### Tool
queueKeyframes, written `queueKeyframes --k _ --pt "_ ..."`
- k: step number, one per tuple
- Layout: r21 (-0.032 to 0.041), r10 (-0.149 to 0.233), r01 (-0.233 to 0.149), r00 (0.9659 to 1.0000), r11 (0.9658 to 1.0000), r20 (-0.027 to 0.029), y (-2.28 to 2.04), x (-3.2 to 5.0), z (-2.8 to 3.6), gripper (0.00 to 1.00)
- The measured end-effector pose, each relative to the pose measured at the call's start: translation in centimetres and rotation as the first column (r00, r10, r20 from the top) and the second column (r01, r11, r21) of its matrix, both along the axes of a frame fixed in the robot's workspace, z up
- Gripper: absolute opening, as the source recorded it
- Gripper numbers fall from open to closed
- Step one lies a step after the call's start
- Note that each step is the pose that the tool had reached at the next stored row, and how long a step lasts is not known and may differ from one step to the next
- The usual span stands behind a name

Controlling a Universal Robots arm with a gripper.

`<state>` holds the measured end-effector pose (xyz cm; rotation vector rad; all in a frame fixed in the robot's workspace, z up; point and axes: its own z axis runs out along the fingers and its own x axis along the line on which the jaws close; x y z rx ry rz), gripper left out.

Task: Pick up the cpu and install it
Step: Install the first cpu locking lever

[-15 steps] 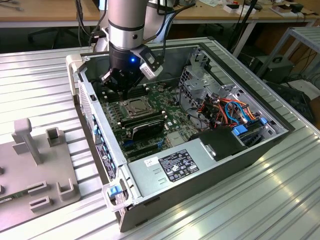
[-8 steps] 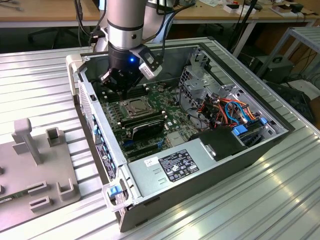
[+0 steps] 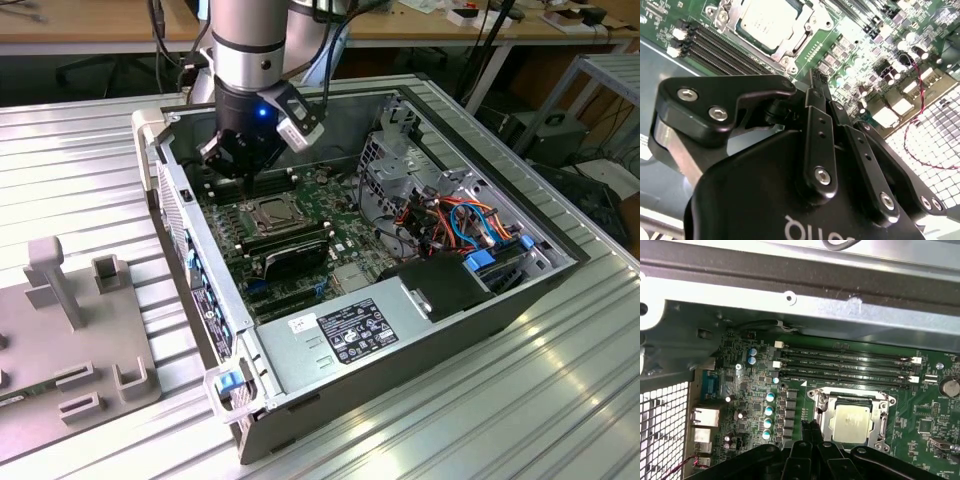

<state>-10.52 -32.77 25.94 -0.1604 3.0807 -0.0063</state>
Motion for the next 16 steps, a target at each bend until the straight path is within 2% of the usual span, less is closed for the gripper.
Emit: queueKeyframes --k 2,5,7,10,16 --pt "0.0036 0.000 0.000 1.0000 1.0000 0.0032 0.22 -0.16 0.00 0.11" --pt "0.0134 0.000 0.000 1.0000 0.9999 0.0081 0.63 -0.53 -0.01 0.11" --pt "0.0155 0.000 0.000 0.9999 0.9999 0.0110 0.97 -0.73 -0.01 0.11" --pt "0.0180 0.000 0.000 0.9999 0.9998 0.0117 1.17 -0.73 -0.02 0.11" --pt "0.0181 0.000 0.000 0.9999 0.9998 0.0121 1.74 -0.73 -0.23 0.11"
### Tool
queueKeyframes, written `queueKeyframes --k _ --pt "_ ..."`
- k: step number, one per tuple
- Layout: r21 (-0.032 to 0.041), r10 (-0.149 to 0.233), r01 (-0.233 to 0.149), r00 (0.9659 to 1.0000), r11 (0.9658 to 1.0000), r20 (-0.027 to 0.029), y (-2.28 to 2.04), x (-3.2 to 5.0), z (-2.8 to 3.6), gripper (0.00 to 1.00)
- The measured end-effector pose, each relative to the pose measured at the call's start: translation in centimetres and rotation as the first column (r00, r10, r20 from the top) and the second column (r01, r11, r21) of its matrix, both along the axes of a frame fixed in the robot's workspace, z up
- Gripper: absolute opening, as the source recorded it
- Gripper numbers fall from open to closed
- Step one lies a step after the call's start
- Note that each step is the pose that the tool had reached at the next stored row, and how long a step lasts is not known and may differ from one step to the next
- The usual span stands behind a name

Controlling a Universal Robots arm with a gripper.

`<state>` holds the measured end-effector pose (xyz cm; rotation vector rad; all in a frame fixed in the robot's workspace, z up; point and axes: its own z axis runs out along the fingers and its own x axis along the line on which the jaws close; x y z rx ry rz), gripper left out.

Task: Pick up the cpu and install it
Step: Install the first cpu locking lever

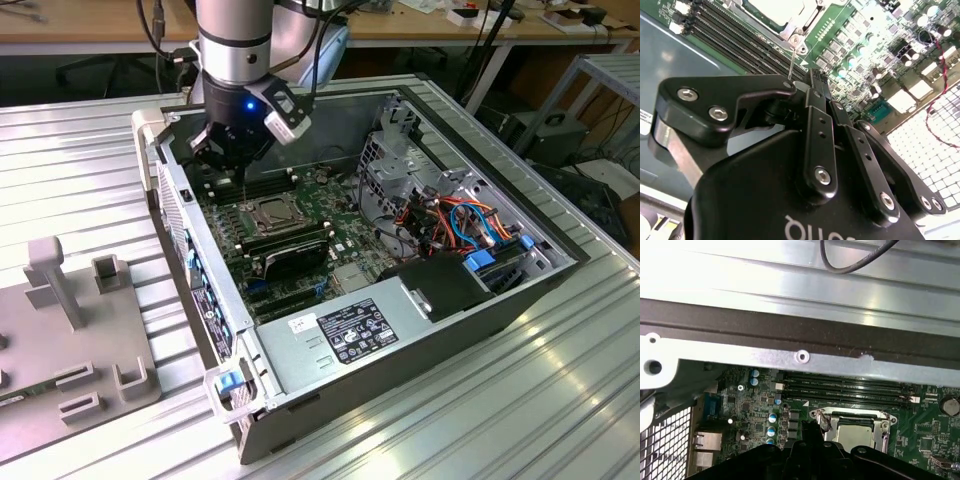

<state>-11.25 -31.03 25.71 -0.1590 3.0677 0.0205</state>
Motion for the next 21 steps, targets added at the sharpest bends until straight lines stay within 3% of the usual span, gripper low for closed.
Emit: queueKeyframes --k 6,11,14,21 --pt "0.0012 0.000 0.000 1.0000 1.0000 0.0002 0.58 0.00 -0.30 0.11" --pt "0.0016 0.000 0.000 1.0000 1.0000 0.0001 0.62 0.00 -0.31 0.11" --pt "0.0016 0.000 0.000 1.0000 1.0000 0.0001 0.62 0.34 -0.33 0.11" --pt "0.0016 0.000 0.000 1.0000 1.0000 0.0000 0.62 1.98 -0.40 0.11"
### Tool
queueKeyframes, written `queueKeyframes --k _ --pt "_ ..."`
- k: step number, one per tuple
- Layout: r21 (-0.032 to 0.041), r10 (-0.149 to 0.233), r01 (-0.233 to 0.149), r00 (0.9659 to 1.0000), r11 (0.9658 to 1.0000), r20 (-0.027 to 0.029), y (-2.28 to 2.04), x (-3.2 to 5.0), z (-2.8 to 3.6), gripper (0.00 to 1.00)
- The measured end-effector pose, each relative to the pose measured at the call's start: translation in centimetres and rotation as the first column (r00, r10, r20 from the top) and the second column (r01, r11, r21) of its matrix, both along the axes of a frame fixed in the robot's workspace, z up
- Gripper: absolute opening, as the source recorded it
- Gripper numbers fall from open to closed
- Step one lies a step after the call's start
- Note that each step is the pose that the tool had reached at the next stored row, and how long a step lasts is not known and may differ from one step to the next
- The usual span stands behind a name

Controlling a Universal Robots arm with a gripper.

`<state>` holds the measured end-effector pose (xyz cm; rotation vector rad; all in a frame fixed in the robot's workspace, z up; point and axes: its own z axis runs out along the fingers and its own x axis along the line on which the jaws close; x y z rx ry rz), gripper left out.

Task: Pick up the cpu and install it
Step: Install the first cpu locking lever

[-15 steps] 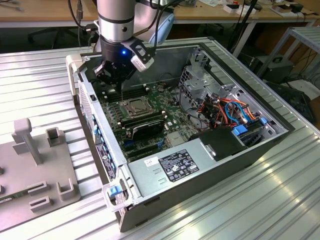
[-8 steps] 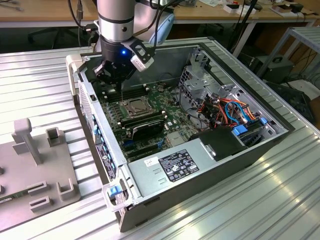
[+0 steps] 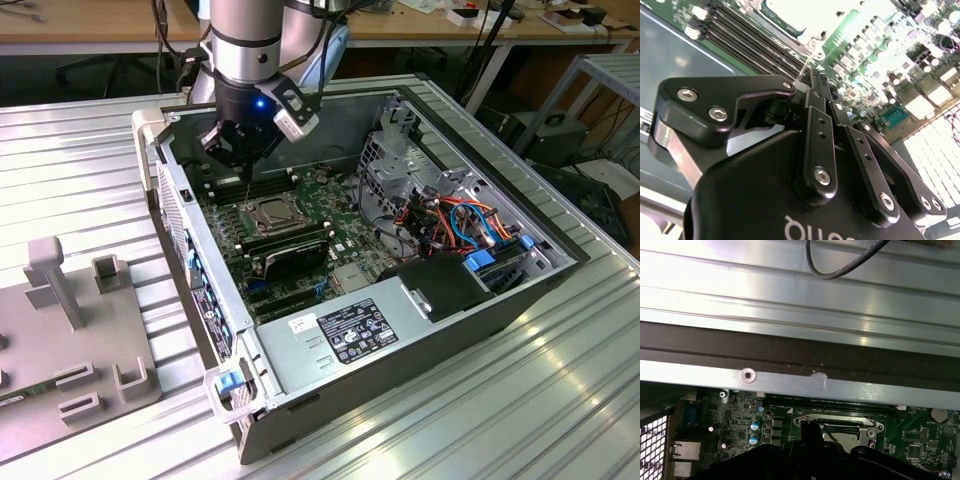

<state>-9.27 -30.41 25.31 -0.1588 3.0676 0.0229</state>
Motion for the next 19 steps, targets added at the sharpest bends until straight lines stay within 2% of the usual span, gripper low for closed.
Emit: queueKeyframes --k 6,10,12,19 --pt "0.0000 0.000 0.000 1.0000 1.0000 0.0000 -0.01 0.26 -0.01 0.11" --pt "0.0001 0.000 0.000 1.0000 1.0000 -0.0001 -0.01 1.32 -0.20 0.11" --pt "0.0002 0.000 0.000 1.0000 1.0000 -0.0001 -0.01 1.75 -0.40 0.11" --pt "0.0000 0.000 0.000 1.0000 1.0000 -0.0002 0.04 2.23 -1.33 0.11"
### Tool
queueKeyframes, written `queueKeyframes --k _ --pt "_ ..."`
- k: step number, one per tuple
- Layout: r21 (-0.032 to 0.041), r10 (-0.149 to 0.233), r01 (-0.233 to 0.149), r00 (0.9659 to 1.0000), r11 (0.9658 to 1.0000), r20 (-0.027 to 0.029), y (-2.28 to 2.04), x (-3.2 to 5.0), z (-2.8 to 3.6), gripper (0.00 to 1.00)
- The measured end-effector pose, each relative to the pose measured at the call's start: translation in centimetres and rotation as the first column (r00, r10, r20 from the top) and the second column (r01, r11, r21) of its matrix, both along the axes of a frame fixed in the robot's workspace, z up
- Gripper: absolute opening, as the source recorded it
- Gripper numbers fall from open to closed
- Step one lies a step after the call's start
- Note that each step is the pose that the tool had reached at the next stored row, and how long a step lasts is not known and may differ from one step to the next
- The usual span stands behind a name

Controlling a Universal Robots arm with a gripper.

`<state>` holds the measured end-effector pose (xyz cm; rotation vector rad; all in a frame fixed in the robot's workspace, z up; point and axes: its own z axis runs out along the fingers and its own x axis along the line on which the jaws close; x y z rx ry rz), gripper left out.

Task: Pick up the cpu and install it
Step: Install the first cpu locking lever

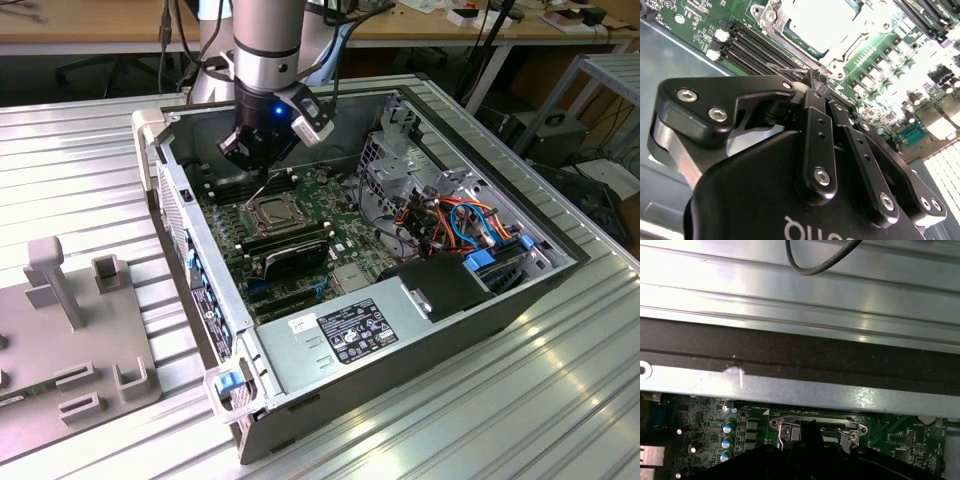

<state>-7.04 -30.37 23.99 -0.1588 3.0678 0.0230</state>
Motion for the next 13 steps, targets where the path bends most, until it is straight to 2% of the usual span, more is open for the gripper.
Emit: queueKeyframes --k 6,13 --pt "0.0000 0.000 0.000 1.0000 1.0000 0.0000 0.41 0.14 -0.32 0.11" --pt "0.0001 0.000 0.000 1.0000 1.0000 0.0001 0.52 0.40 -0.74 0.11"
